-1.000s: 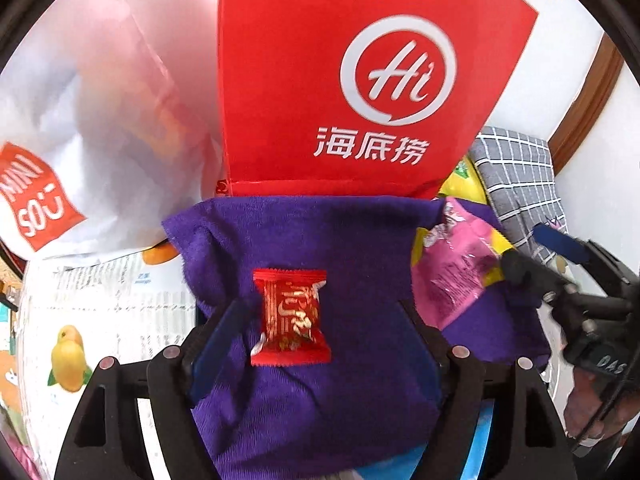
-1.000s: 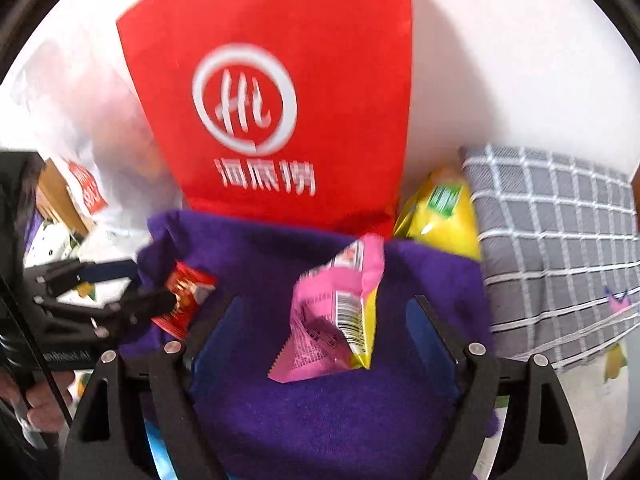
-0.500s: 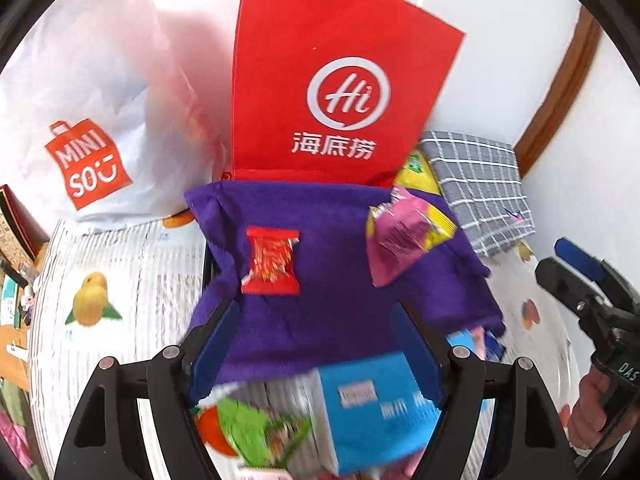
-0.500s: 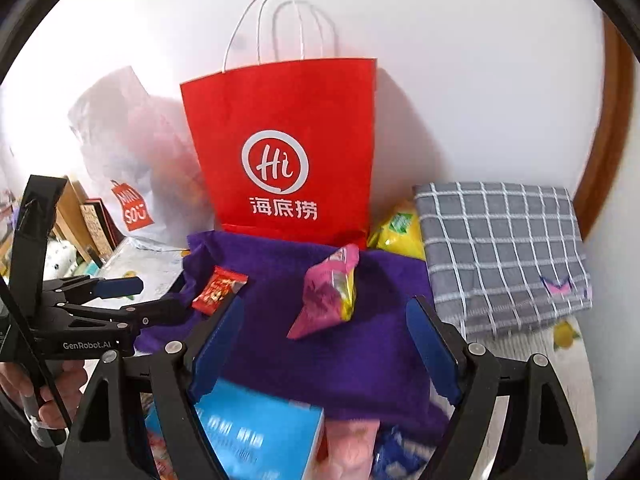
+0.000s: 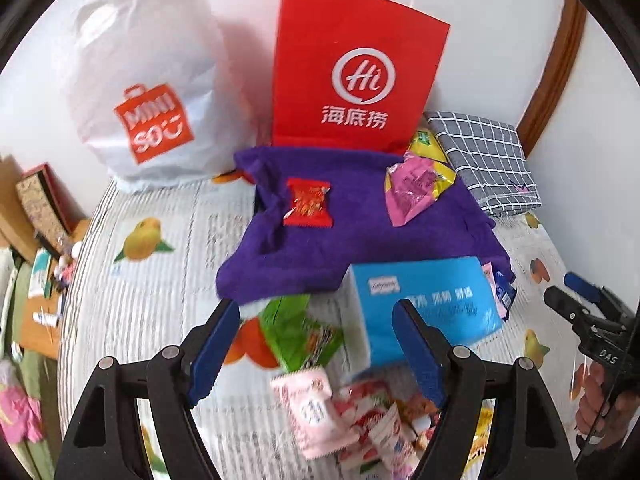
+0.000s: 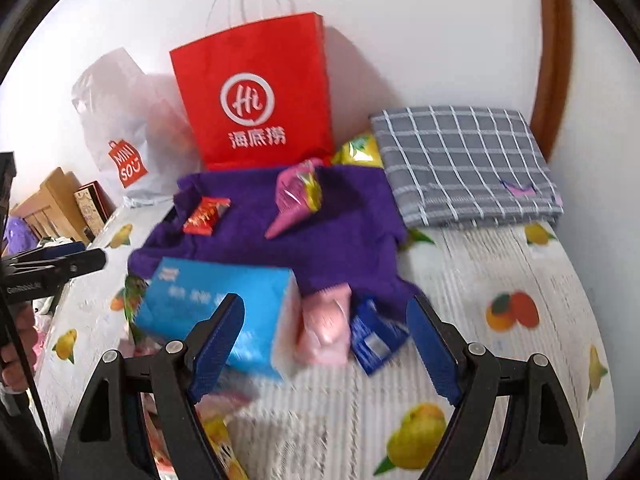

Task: Organize snacks
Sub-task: 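Move the right tool to the blue snack packet and close on it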

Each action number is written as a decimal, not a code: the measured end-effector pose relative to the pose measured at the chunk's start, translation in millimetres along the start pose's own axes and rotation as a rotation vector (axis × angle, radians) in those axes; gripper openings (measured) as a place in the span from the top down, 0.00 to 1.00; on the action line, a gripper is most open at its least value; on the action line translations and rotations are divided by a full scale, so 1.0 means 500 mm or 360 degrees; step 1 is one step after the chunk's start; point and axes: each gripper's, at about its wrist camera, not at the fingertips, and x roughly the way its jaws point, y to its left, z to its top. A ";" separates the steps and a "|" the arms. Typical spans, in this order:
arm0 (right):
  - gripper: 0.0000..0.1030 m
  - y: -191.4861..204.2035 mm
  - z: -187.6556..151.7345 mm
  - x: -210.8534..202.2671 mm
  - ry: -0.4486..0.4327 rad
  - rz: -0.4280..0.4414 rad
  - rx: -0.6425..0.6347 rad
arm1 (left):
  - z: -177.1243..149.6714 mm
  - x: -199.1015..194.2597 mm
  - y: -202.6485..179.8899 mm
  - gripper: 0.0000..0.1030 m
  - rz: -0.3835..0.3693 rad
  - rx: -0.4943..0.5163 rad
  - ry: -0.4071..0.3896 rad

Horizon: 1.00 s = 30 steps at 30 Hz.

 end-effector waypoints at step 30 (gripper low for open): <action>0.33 -0.099 -0.051 0.201 0.0199 -0.0115 0.0201 | -0.056 0.053 0.038 0.25 -0.0002 -0.0088 0.0072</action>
